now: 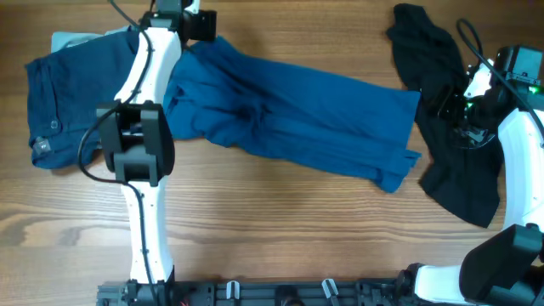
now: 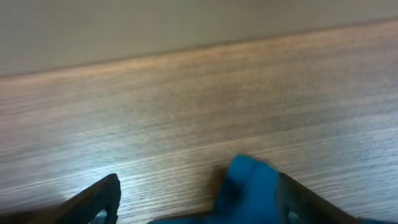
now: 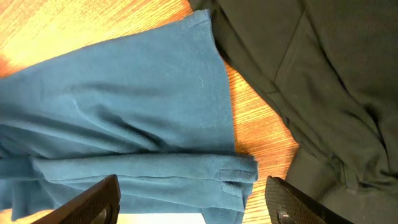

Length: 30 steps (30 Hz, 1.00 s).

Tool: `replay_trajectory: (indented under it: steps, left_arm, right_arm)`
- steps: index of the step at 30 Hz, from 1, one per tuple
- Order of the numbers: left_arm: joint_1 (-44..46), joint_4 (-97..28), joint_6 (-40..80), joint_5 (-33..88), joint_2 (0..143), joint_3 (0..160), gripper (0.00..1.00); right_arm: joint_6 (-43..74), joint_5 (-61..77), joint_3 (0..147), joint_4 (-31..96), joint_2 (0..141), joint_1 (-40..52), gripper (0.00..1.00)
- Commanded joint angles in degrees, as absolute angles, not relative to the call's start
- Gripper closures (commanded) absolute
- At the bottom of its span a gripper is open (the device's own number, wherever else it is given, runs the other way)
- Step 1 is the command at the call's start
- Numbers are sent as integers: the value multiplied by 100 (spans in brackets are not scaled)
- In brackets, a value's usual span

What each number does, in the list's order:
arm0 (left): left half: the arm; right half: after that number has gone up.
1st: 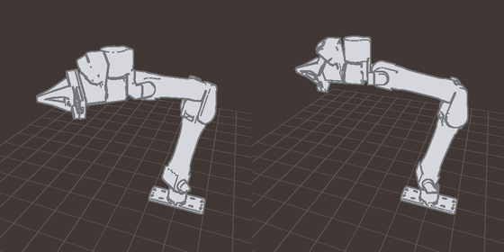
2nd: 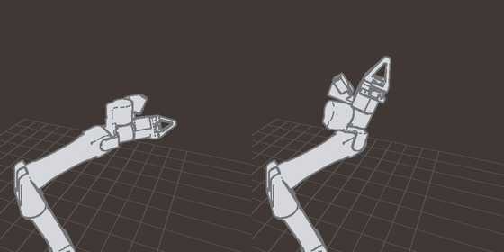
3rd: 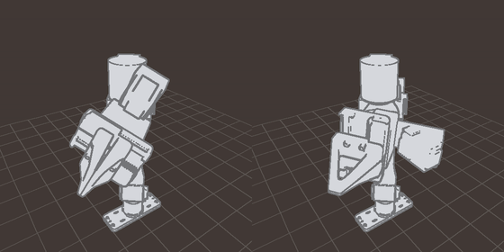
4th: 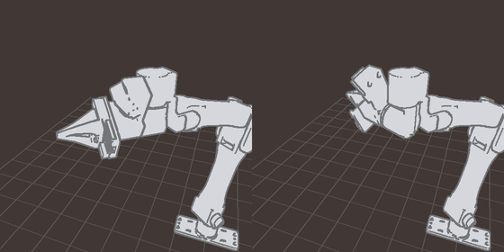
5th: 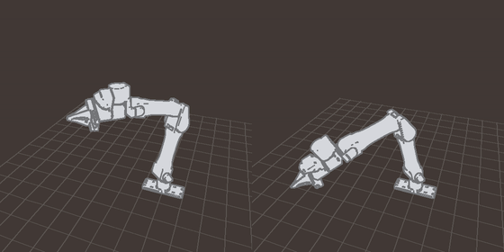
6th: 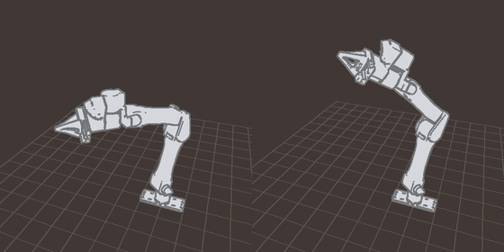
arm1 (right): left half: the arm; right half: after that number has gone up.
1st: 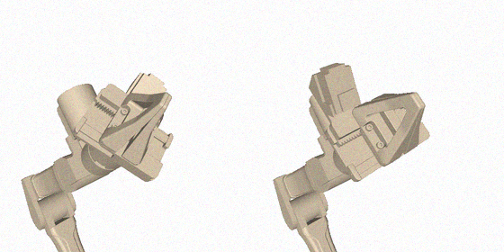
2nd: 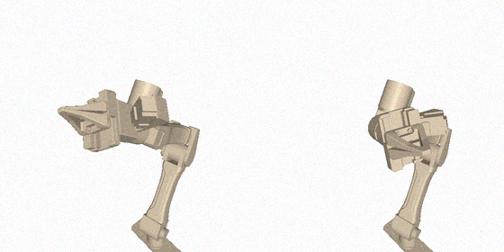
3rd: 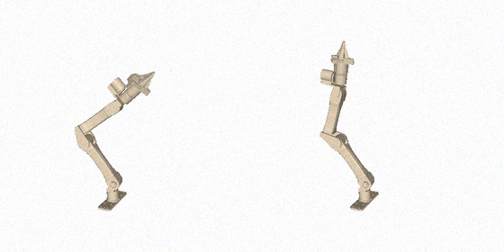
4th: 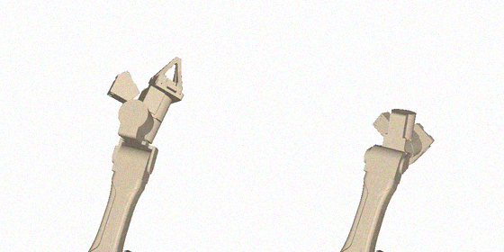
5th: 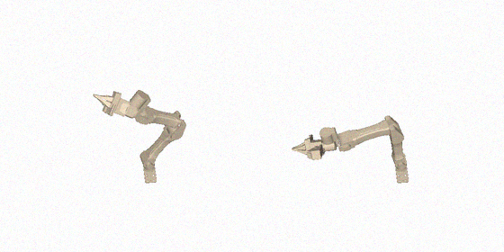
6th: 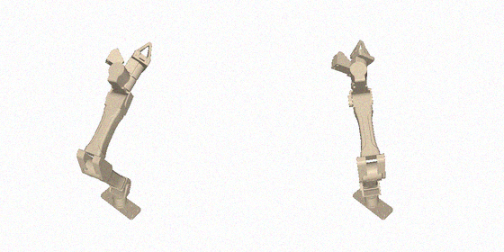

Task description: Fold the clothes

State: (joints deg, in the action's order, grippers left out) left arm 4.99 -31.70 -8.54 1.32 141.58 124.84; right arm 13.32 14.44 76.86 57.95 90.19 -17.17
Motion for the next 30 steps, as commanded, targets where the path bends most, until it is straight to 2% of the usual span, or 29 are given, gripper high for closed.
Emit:
replay_trajectory:
  steps: [1, 7, 9, 10, 11, 13, 14, 18, 24, 30]
  left_arm:
    - [523, -3192, -1035, 307, 14468, 12527, 18]
    - [530, -3323, -1035, 388, 14910, 12527, 18]
    - [539, -3295, -1035, 388, 14962, 12527, 24]
    - [539, -3280, -1033, 386, 14967, 12527, 37]
    - [539, -3251, -1031, 384, 14969, 12527, 65]
    - [541, -3190, -1026, 384, 14910, 12527, 83]
    - [541, -3175, -1026, 381, 14805, 12529, 85]
    - [554, -3151, -1007, 384, 14049, 12529, 91]
    - [768, -3531, -1011, 379, 12932, 12529, 90]
    - [982, -4023, -1011, 381, 12805, 12527, 92]
  right_arm:
    - [1208, 1507, 7730, 5861, 9043, -1684, 25]
    - [1210, 1507, 7730, 5874, 9043, -1684, 25]
    - [1212, 1507, 7730, 5870, 9043, -1684, 25]
    - [1212, 1507, 7730, 5870, 9043, -1684, 25]
    - [1212, 1507, 7730, 5859, 9043, -1684, 25]
    - [1219, 1509, 7730, 5758, 9043, -1684, 25]
    - [1221, 1509, 7730, 5675, 9043, -1684, 25]
    - [1199, 1822, 7730, 5349, 9043, -1682, 25]
    - [982, 1975, 7730, 5087, 9054, -1647, 25]
    - [854, 1846, 7730, 4141, 9574, -1509, 26]
